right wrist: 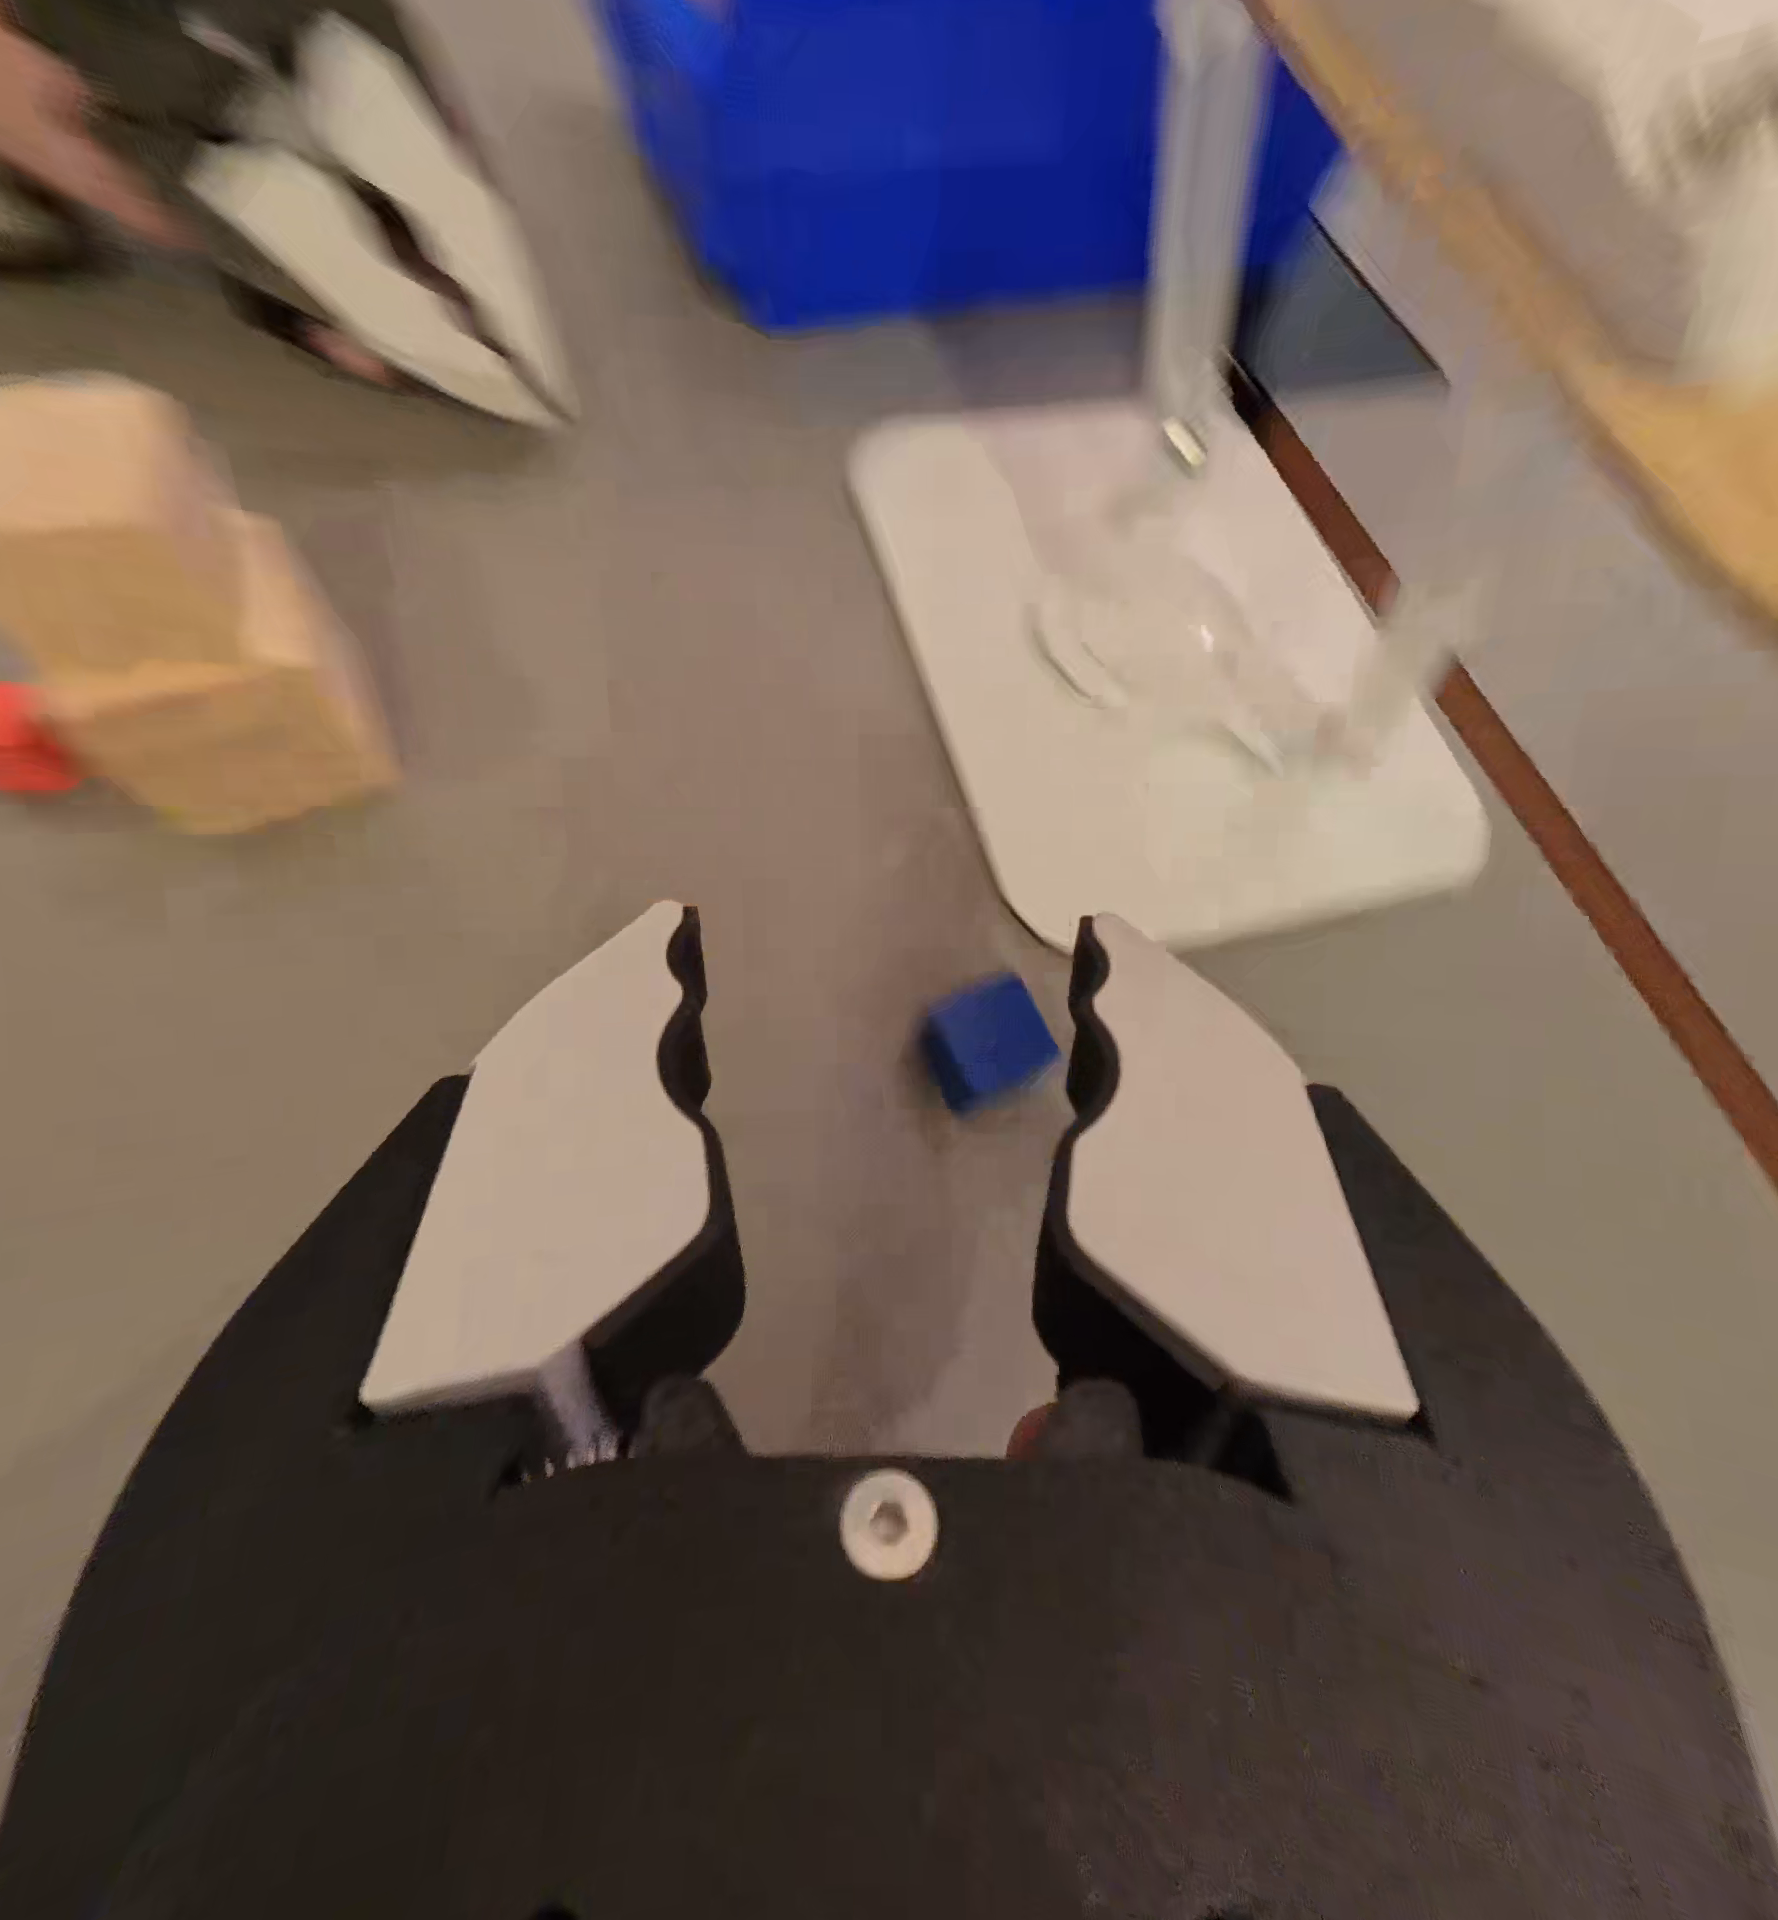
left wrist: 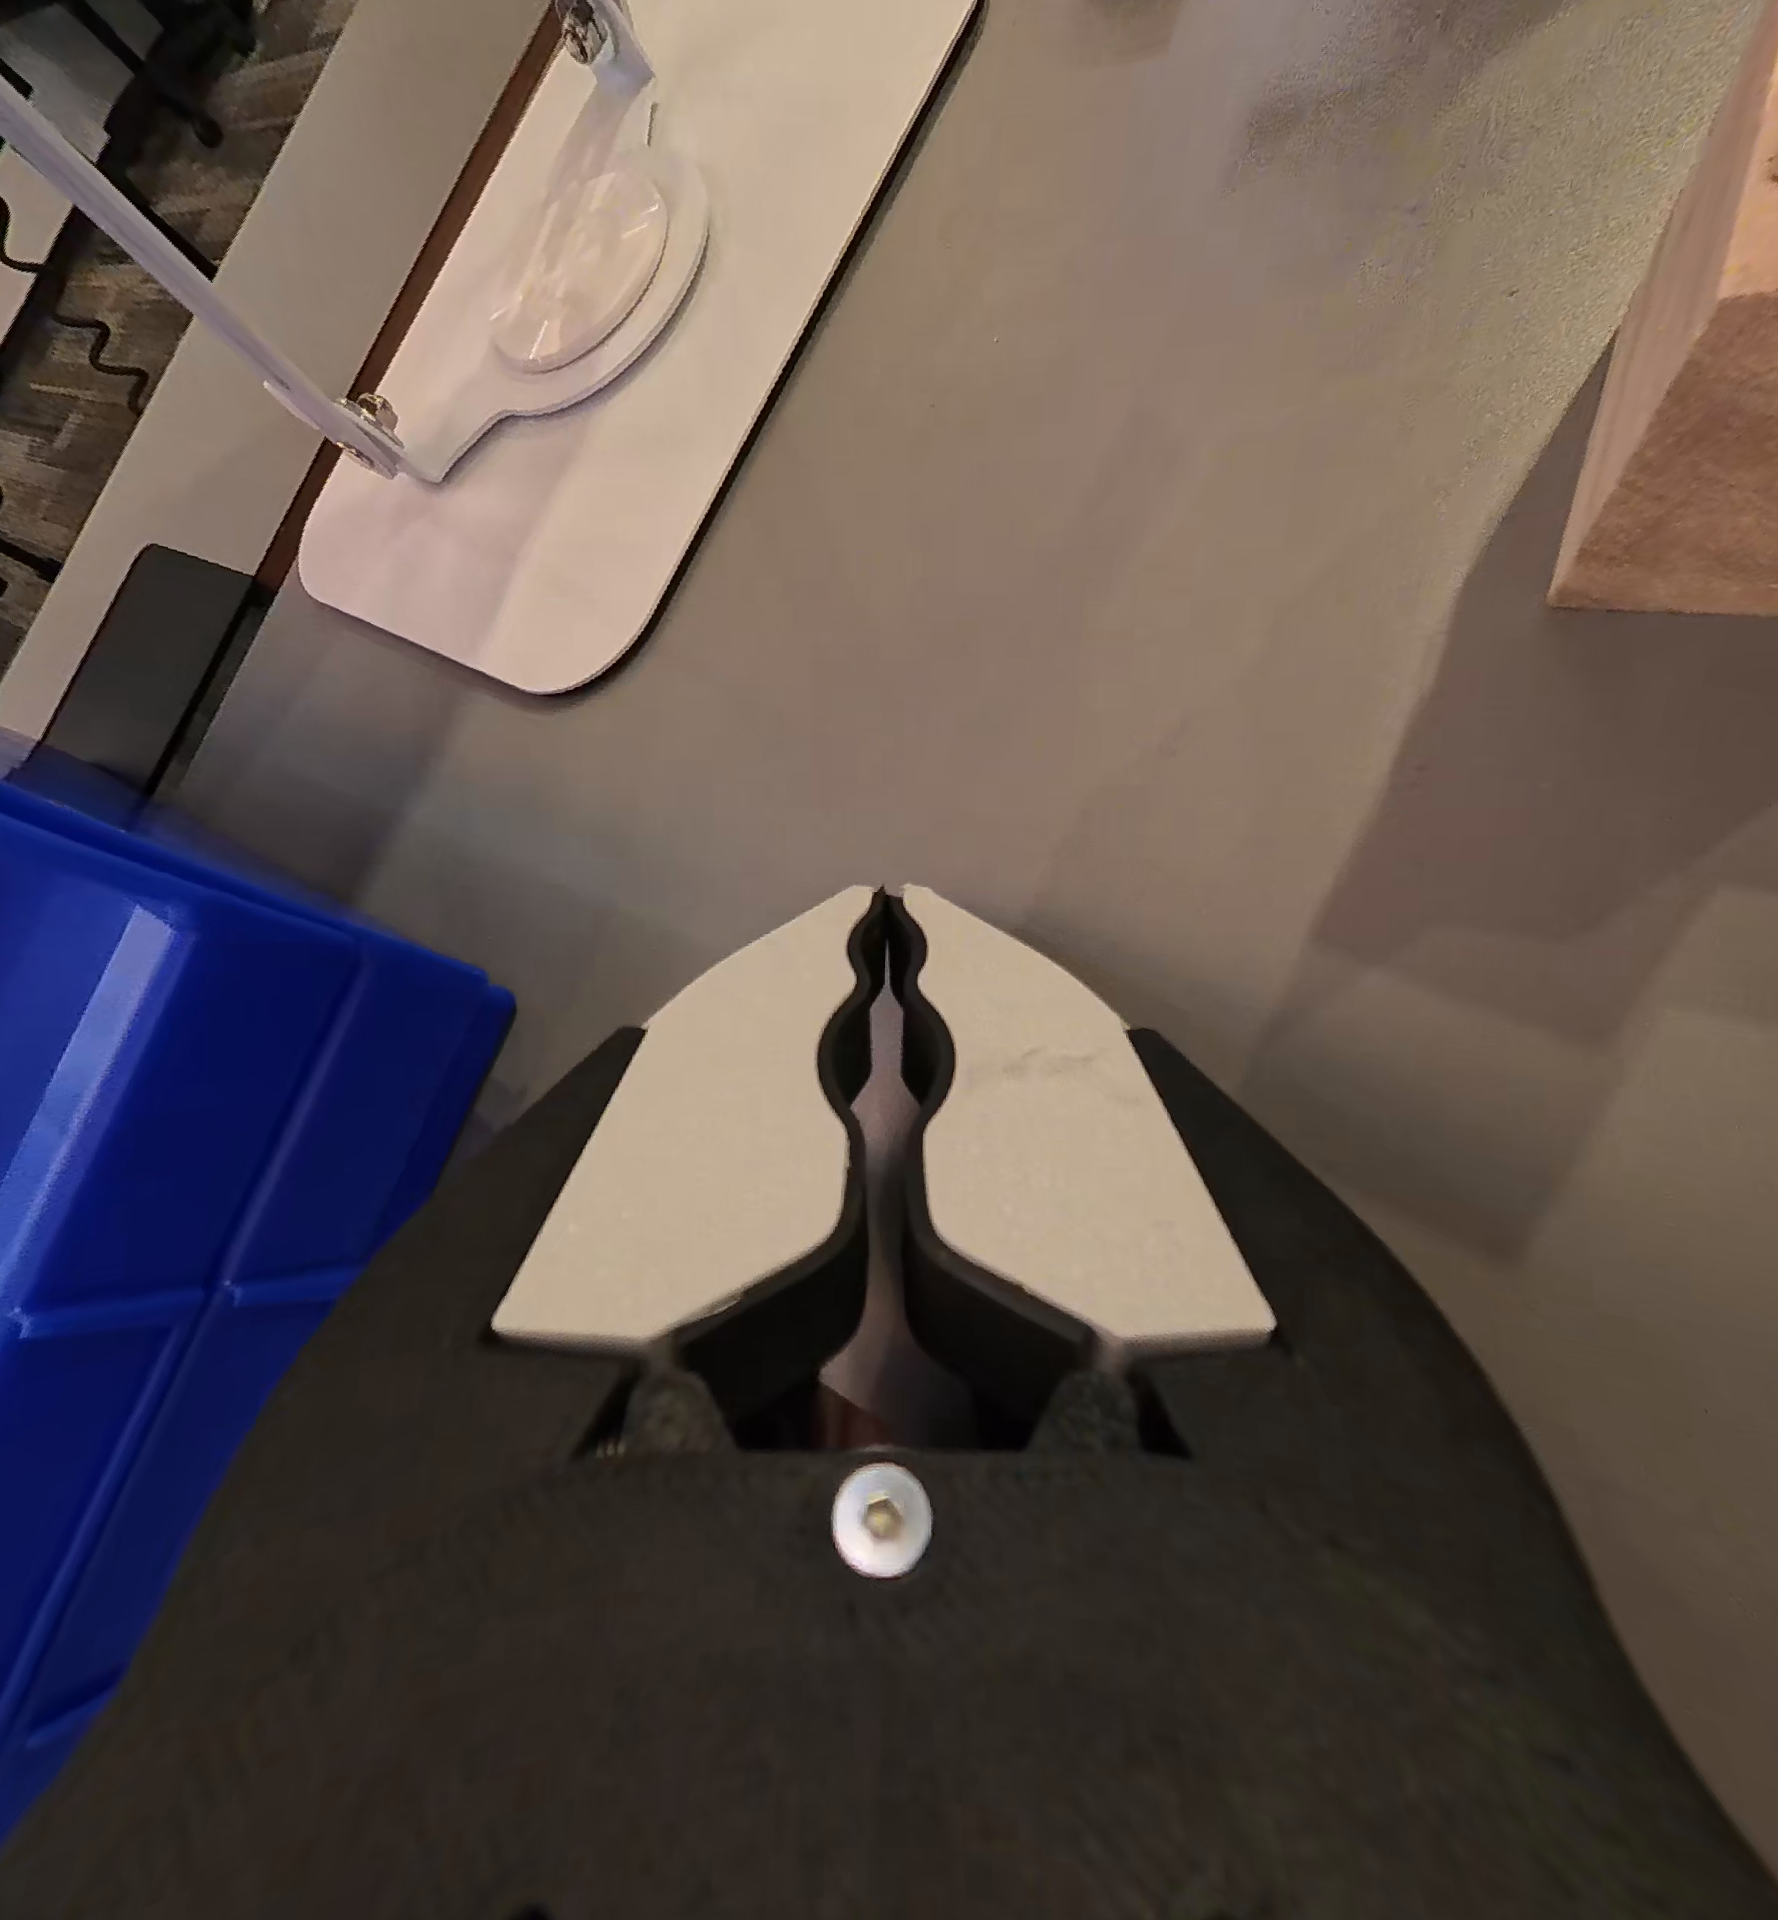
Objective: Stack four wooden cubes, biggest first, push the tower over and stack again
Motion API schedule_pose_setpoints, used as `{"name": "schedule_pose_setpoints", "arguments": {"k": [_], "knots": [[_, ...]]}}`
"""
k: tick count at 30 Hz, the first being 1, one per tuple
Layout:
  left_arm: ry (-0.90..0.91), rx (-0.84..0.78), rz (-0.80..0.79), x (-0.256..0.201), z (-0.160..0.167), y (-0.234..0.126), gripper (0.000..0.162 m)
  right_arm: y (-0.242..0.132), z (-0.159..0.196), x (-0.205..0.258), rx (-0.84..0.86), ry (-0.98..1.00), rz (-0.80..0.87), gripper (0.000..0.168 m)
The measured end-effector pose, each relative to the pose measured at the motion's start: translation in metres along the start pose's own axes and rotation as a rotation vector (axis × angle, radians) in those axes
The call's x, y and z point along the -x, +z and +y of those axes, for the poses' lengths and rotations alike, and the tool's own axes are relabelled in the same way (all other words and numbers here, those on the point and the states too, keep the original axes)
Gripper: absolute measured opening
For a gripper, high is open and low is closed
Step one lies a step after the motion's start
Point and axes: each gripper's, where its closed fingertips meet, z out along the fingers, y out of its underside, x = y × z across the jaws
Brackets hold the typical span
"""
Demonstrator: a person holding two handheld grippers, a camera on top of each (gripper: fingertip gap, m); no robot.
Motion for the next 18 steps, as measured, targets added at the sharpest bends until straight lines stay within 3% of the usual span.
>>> {"name": "schedule_pose_setpoints", "arguments": {"k": [6,8,11,15,18], "knots": [[0.002,0.000,-0.004,0.000,0.000,0.000,0.000,0.036,0.049,-0.016,0.179,-0.021,-0.009,0.064],[0.000,0.000,-0.002,0.000,0.000,0.000,0.000,0.043,0.048,-0.015,0.159,-0.038,-0.040,0.035],[0.000,0.000,-0.001,0.000,0.000,0.000,0.000,0.037,0.020,0.006,0.063,-0.054,-0.107,0.029],[-0.003,0.000,0.003,0.000,0.000,0.000,0.000,0.020,-0.058,0.087,-0.103,-0.124,-0.296,0.029],[0.001,0.000,-0.001,0.000,0.000,0.000,0.000,0.019,-0.088,0.135,-0.111,-0.187,-0.389,0.029]]}}
